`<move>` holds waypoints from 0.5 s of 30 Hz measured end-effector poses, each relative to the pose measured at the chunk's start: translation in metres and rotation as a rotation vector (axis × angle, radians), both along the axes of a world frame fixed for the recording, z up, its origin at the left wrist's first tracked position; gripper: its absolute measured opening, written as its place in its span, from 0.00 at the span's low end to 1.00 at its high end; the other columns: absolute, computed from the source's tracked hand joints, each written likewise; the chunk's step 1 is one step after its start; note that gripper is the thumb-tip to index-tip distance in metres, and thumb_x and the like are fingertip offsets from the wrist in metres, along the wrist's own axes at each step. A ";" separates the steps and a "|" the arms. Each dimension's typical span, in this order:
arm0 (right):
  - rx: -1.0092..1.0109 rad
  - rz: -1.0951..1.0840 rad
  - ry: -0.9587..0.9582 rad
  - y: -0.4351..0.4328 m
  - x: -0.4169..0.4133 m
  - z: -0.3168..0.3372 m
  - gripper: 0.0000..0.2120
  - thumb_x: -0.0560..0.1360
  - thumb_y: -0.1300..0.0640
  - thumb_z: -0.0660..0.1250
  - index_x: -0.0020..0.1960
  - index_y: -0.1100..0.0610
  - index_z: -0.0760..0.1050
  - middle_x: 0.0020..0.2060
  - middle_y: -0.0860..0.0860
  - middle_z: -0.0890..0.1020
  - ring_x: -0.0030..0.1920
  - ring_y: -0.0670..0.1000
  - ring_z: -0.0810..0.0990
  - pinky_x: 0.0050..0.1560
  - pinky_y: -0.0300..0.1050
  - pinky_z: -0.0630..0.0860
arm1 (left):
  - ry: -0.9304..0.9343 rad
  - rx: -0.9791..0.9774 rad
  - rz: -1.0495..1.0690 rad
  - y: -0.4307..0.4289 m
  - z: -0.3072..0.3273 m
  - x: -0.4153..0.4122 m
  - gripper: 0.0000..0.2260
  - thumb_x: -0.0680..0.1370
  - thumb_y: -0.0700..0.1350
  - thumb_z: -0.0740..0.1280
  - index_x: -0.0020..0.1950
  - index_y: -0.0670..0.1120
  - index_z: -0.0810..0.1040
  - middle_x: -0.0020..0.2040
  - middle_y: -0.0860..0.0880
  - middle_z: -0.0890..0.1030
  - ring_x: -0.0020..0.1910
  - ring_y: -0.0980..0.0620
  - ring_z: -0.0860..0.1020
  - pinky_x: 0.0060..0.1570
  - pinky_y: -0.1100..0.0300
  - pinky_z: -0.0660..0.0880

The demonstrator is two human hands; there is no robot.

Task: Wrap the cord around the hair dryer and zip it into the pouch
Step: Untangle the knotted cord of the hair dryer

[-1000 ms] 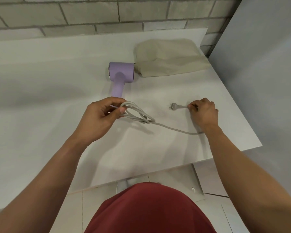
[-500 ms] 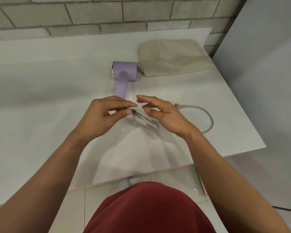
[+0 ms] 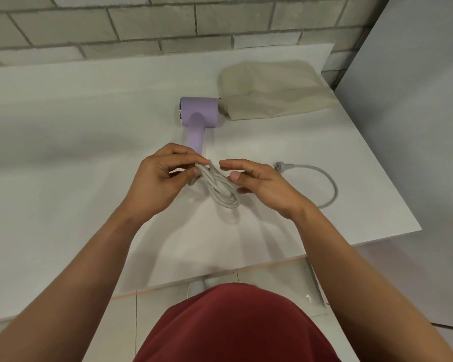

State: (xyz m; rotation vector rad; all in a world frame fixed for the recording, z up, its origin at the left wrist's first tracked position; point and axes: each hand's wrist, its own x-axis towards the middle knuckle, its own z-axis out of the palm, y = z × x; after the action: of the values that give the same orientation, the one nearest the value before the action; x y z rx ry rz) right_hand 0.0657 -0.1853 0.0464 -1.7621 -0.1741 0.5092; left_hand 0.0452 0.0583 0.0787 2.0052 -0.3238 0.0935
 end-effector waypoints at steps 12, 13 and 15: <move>0.375 -0.099 0.396 0.003 0.000 0.007 0.21 0.81 0.42 0.65 0.60 0.57 0.86 0.47 0.55 0.85 0.45 0.55 0.75 0.42 0.46 0.71 | -0.114 -0.002 0.055 -0.003 -0.011 -0.010 0.15 0.75 0.32 0.74 0.57 0.47 0.85 0.52 0.52 0.82 0.50 0.58 0.83 0.53 0.66 0.77; 0.329 -0.070 0.344 0.001 0.000 0.009 0.17 0.81 0.46 0.67 0.60 0.57 0.86 0.47 0.55 0.85 0.41 0.53 0.75 0.39 0.44 0.70 | -0.125 0.012 0.062 -0.002 -0.012 -0.010 0.15 0.75 0.31 0.74 0.57 0.47 0.85 0.52 0.53 0.82 0.50 0.58 0.82 0.53 0.66 0.77; 0.230 -0.034 0.226 0.000 -0.002 0.013 0.10 0.81 0.58 0.71 0.59 0.57 0.85 0.46 0.56 0.86 0.34 0.49 0.74 0.34 0.41 0.70 | -0.124 0.011 0.066 -0.004 -0.013 -0.010 0.15 0.76 0.31 0.74 0.58 0.46 0.85 0.52 0.52 0.82 0.49 0.58 0.82 0.52 0.66 0.77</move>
State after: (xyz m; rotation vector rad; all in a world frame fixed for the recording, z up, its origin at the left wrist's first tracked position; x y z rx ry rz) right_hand 0.0636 -0.1850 0.0592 -1.4697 -0.0414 0.6333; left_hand 0.0353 0.0542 0.0661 2.0253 -0.3374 0.2592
